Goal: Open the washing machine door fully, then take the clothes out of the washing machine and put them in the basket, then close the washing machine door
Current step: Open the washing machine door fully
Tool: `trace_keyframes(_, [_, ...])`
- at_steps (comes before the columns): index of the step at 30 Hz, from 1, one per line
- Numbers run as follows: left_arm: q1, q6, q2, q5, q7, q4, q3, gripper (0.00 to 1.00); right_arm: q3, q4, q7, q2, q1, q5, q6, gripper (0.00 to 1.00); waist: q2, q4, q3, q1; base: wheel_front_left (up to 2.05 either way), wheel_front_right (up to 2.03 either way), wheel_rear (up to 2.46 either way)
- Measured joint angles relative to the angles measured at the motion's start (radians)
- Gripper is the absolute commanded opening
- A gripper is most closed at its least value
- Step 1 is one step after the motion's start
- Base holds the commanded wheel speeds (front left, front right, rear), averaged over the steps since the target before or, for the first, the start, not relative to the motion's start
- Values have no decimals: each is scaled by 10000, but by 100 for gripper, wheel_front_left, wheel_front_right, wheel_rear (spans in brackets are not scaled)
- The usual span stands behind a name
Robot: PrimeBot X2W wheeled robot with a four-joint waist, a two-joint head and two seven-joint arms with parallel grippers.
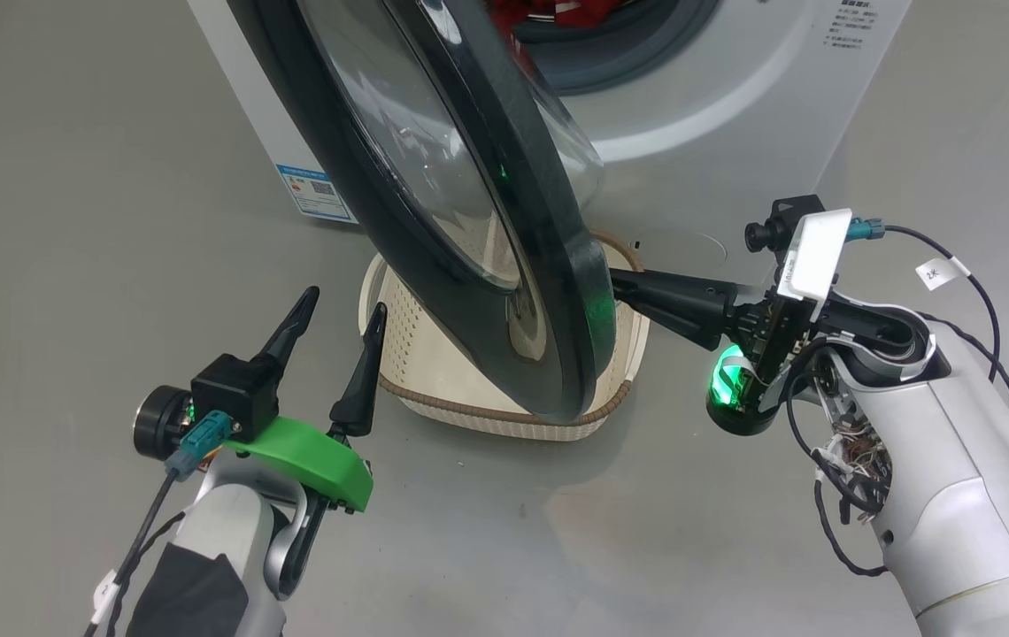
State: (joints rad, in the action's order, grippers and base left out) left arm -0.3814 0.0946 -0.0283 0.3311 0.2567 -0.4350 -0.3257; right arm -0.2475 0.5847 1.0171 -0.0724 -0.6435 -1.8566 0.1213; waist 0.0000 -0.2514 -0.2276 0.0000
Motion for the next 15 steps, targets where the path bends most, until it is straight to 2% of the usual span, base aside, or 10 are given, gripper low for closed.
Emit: trace_keyframes(15, [214,-2,-2,161,0,-75,-104,100,-527,-439,-4,21,653,-92,4,0,0,-763,341,0,0,0,0])
